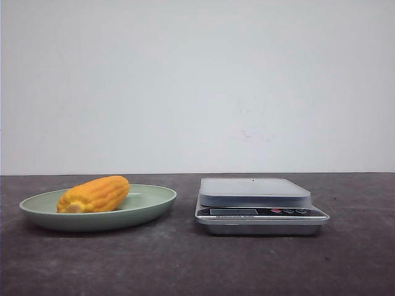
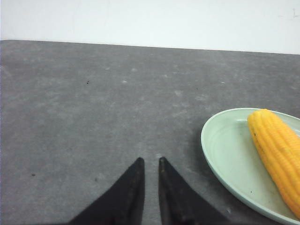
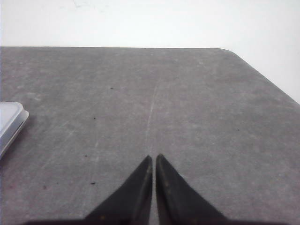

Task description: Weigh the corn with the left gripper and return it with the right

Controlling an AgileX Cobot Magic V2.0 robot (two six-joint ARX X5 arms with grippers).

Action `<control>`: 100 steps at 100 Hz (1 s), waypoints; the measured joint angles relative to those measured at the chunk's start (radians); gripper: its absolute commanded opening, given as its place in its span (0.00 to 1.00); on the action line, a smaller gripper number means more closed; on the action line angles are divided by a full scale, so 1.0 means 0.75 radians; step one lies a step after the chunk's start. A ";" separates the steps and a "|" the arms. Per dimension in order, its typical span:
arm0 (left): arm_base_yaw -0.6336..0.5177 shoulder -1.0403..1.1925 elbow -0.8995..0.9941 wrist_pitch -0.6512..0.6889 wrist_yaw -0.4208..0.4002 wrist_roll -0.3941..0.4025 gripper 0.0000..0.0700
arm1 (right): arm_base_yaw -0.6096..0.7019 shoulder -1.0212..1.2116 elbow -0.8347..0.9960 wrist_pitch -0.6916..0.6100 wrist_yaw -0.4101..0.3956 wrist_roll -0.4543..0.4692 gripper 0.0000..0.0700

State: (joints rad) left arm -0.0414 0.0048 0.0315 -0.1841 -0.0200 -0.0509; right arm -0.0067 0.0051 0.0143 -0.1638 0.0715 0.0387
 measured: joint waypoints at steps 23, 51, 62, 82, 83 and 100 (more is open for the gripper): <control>0.000 0.000 0.000 0.019 0.001 -0.056 0.00 | 0.000 0.000 0.000 0.000 -0.001 0.046 0.01; 0.000 0.033 0.031 0.096 0.005 -0.305 0.01 | 0.005 0.008 0.050 -0.063 -0.027 0.134 0.01; 0.000 0.129 0.158 0.060 0.030 -0.418 0.01 | 0.007 0.073 0.208 -0.099 -0.035 0.198 0.01; 0.000 0.435 0.522 -0.031 0.061 -0.455 0.01 | 0.007 0.342 0.584 -0.203 -0.070 0.323 0.01; 0.000 0.454 0.540 -0.040 0.066 -0.453 0.01 | 0.007 0.359 0.603 -0.210 -0.073 0.327 0.01; 0.000 0.760 0.850 -0.175 0.208 -0.396 0.36 | 0.008 0.591 0.905 -0.309 -0.196 0.301 0.19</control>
State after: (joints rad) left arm -0.0414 0.5747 0.6693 -0.3157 0.1356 -0.3477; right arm -0.0006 0.4484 0.6933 -0.3954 -0.0757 0.2642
